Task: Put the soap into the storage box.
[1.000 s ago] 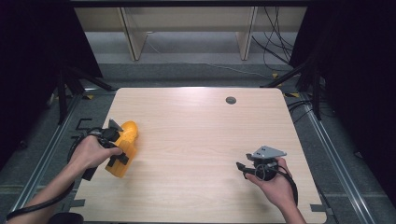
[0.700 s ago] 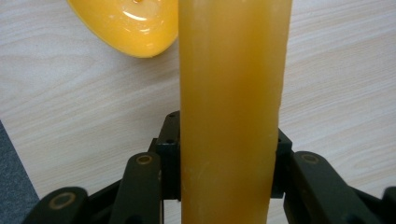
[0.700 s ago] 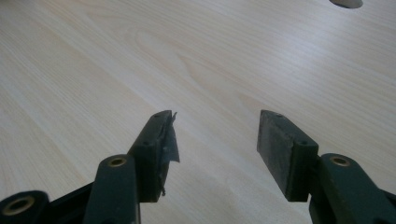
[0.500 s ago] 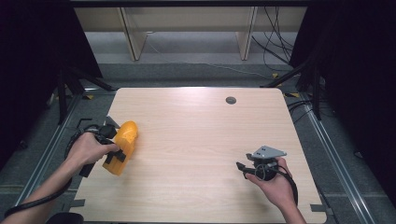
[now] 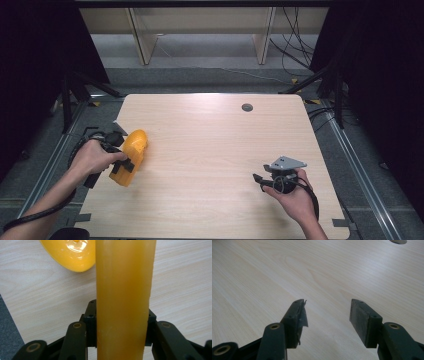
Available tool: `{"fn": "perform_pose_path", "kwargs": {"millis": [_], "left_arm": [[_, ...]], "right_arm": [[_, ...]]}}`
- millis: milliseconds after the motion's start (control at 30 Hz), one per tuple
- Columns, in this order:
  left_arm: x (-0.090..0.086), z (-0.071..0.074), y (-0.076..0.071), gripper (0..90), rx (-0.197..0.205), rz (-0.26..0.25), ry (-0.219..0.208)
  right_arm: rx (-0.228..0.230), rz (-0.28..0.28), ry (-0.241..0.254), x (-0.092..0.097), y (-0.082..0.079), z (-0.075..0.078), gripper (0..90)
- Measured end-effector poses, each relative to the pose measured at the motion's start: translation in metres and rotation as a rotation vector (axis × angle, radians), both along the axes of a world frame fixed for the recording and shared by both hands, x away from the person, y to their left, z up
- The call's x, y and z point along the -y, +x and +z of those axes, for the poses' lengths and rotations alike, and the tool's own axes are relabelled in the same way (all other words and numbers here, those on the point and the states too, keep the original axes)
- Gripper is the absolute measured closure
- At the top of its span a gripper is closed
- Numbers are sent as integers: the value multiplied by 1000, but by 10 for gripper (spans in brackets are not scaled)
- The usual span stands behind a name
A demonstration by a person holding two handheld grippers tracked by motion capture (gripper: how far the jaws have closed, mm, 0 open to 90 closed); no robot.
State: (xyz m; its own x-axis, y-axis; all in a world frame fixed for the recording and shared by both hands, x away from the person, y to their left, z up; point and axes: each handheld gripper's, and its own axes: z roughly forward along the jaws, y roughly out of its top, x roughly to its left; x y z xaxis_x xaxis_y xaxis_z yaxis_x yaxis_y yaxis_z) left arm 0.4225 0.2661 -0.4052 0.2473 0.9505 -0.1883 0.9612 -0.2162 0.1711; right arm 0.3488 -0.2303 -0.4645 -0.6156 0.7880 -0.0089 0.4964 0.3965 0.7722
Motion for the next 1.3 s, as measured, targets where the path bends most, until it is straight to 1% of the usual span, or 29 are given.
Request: {"fn": "perform_pose_path", "kwargs": {"millis": [100,300,467,500,633,733,800,833,967,1033,1067,1100,1133,1167,1200,1233,1267,1300], "left_arm": [[0,4,0,605,8,-4,-3],[-1,9,0,605,8,-4,0],[-3,13,1,604,15,0,-1],[-3,15,1,605,11,1,3],[-3,17,0,604,15,-7,3],[-3,18,1,605,18,-3,2],[-4,21,2,605,25,-8,8],[-4,21,2,604,28,-3,9],[-6,23,5,604,28,4,18],[-8,23,6,604,27,6,16],[-9,24,7,604,28,-11,24],[-9,24,7,604,25,9,15],[-10,24,9,604,20,-1,21],[-10,24,9,604,24,1,19],[-9,23,9,605,34,15,8],[-9,23,10,604,31,17,16],[-9,24,10,604,24,16,13],[-9,24,11,604,26,16,14]], "right_arm": [[0,1,-1,0,0,0,464],[-6,-6,4,0,0,0,464],[0,0,-1,0,0,0,464],[0,0,0,0,0,0,464],[0,0,0,0,0,0,464],[-1,1,-1,0,0,0,464],[-1,1,-1,0,0,0,464],[14,10,-10,1,1,-1,464],[13,10,-10,1,1,-1,464],[13,11,-10,1,1,-1,464],[12,11,-10,1,1,-1,464],[10,11,-9,1,1,-1,464],[8,12,-12,1,1,0,464],[7,11,-11,1,1,0,464],[7,11,-11,1,1,0,464],[3,8,-8,0,0,0,464],[7,11,-11,1,0,0,464],[7,11,-11,1,1,0,464]]}}
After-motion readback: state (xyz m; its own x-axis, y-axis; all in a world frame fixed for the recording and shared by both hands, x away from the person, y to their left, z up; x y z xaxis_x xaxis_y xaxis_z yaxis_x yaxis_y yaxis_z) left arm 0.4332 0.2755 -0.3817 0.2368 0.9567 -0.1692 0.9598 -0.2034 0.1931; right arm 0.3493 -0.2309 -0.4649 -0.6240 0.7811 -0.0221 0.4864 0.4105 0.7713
